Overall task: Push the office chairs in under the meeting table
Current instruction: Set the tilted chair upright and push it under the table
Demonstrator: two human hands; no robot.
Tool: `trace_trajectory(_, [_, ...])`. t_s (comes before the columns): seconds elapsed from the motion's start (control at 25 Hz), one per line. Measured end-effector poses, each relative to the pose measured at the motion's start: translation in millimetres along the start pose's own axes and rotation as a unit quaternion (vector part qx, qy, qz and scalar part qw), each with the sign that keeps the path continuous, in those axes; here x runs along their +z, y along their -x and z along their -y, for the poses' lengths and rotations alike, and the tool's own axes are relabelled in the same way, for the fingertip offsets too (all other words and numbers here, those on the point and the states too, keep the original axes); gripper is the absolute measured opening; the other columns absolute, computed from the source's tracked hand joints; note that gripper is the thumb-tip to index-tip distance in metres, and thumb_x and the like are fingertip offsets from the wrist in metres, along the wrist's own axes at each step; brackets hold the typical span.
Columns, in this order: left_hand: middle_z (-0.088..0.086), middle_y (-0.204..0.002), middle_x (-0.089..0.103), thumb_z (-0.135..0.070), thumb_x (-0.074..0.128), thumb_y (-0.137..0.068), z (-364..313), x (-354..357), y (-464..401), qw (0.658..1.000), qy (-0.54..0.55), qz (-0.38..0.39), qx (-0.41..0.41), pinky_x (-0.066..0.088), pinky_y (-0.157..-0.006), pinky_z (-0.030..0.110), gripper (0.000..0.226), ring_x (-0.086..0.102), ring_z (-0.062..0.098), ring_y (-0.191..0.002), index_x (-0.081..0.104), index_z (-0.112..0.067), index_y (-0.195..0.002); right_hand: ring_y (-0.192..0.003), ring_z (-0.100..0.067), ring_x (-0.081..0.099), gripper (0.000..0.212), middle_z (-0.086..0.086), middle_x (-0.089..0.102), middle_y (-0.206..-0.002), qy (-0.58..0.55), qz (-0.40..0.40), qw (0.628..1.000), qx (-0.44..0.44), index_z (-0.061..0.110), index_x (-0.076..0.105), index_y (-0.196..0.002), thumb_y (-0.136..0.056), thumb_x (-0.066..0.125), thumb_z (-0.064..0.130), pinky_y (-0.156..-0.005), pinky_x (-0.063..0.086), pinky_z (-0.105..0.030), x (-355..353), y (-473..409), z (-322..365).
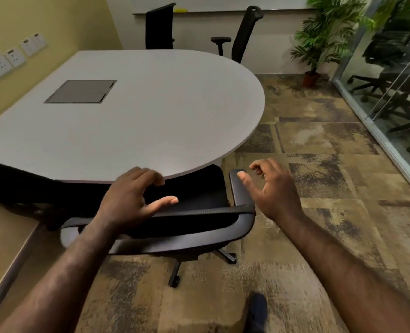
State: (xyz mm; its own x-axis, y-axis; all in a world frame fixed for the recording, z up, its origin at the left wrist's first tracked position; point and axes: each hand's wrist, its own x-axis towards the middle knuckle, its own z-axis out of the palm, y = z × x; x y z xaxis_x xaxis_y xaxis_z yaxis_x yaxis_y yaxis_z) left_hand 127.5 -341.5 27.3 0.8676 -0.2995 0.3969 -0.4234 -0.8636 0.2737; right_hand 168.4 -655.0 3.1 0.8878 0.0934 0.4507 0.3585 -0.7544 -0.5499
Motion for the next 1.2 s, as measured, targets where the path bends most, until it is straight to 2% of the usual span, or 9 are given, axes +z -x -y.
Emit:
trace_trajectory(0.12, [-0.011, -0.089, 0.059, -0.068, 0.057, -0.078, -12.5, 32.1, -58.9, 0.998, 0.023, 0.051, 0.017, 0.047, -0.073, 0.032, 0.049, 0.055, 0.013, -0.086, 0.061, -0.022, -0.095, -0.077, -0.018, 0.054, 0.028, 0.003, 0.054, -0.088, -0.041, -0.004, 0.992, 0.123, 0.020, 0.060, -0.092, -0.085, 0.061, 0.047, -0.070, 0.051, -0.040, 9.0, -27.2, -60.6])
trace_trajectory(0.36, [-0.001, -0.126, 0.060, -0.059, 0.066, -0.081, -5.6, 152.6, -153.8, 0.969, 0.042, 0.244, -0.018, 0.045, -0.096, 0.032, 0.062, 0.054, 0.016, -0.114, 0.055, -0.021, -0.128, -0.066, -0.013, 0.053, 0.020, -0.008, 0.062, -0.088, -0.119, 0.132, 0.943, 0.280, 0.020, 0.060, -0.086, -0.077, 0.075, 0.031, -0.064, 0.041, -0.026, 73.2, -68.9, -193.4])
trace_trajectory(0.48, [0.001, -0.144, 0.048, -0.056, 0.067, -0.082, 4.7, 219.8, -178.3, 0.951, 0.037, 0.303, -0.043, 0.035, -0.107, 0.029, 0.073, 0.043, 0.016, -0.131, 0.044, -0.020, -0.142, -0.071, -0.016, 0.056, 0.026, -0.007, 0.060, -0.087, -0.121, 0.221, 0.918, 0.307, 0.017, 0.061, -0.094, -0.077, 0.075, 0.031, -0.065, 0.039, -0.026, 114.7, -79.4, -238.8])
trace_trajectory(0.64, [0.004, -0.157, 0.032, -0.054, 0.067, -0.083, -3.1, 261.0, -179.1, 0.942, 0.016, 0.332, -0.050, 0.023, -0.117, 0.032, 0.086, 0.028, 0.019, -0.143, 0.030, -0.018, -0.151, -0.079, -0.019, 0.057, 0.044, -0.004, 0.058, -0.092, -0.141, 0.268, 0.897, 0.323, 0.011, 0.060, -0.111, -0.077, 0.075, 0.035, -0.069, 0.043, -0.028, 135.2, -72.7, -249.9])
trace_trajectory(0.72, [0.003, -0.160, 0.024, -0.055, 0.066, -0.083, 34.0, 367.3, -193.4, 0.904, 0.050, 0.413, -0.094, 0.017, -0.119, 0.031, 0.090, 0.022, 0.018, -0.146, 0.024, -0.017, -0.153, -0.085, -0.020, 0.058, 0.051, -0.005, 0.058, -0.098, -0.142, 0.344, 0.843, 0.389, 0.010, 0.058, -0.116, -0.077, 0.076, 0.038, -0.072, 0.043, -0.028, 219.8, -71.6, -319.3])
trace_trajectory(0.76, [0.003, -0.161, 0.021, -0.055, 0.066, -0.083, 29.4, 368.2, -191.6, 0.906, 0.045, 0.409, -0.099, 0.016, -0.119, 0.031, 0.092, 0.019, 0.018, -0.146, 0.022, -0.017, -0.153, -0.088, -0.020, 0.058, 0.054, -0.004, 0.057, -0.101, -0.138, 0.354, 0.842, 0.383, 0.010, 0.057, -0.118, -0.077, 0.076, 0.039, -0.073, 0.043, -0.028, 217.3, -69.8, -313.2])
trace_trajectory(0.92, [0.004, -0.163, 0.011, -0.058, 0.065, -0.081, 38.4, 391.5, -195.5, 0.910, 0.011, 0.408, -0.066, 0.015, -0.120, 0.039, 0.100, 0.012, 0.020, -0.149, 0.014, -0.015, -0.155, -0.095, -0.023, 0.060, 0.047, -0.006, 0.059, -0.108, -0.201, 0.336, 0.831, 0.395, 0.009, 0.057, -0.108, -0.076, 0.077, 0.038, -0.076, 0.049, -0.034, 234.7, -75.6, -311.3])
trace_trajectory(1.04, [-0.001, -0.164, 0.000, -0.064, 0.063, -0.079, 52.4, 416.5, -182.2, 0.898, 0.015, 0.433, -0.069, 0.008, -0.121, 0.040, 0.107, 0.001, 0.017, -0.149, 0.003, -0.020, -0.155, -0.103, -0.027, 0.060, 0.060, -0.012, 0.059, -0.120, -0.229, 0.346, 0.806, 0.422, 0.009, 0.056, -0.122, -0.076, 0.077, 0.040, -0.087, 0.052, -0.046, 258.9, -68.4, -317.1])
trace_trajectory(1.2, [-0.007, -0.161, -0.014, -0.072, 0.063, -0.072, 60.4, 430.8, -169.1, 0.898, 0.014, 0.436, -0.057, -0.003, -0.119, 0.038, 0.118, -0.012, 0.013, -0.147, -0.008, -0.025, -0.154, -0.093, -0.020, 0.067, 0.059, -0.005, 0.068, -0.109, -0.310, 0.312, 0.754, 0.488, 0.012, 0.060, -0.118, -0.069, 0.082, 0.038, -0.081, 0.056, -0.042, 275.8, -69.4, -318.6])
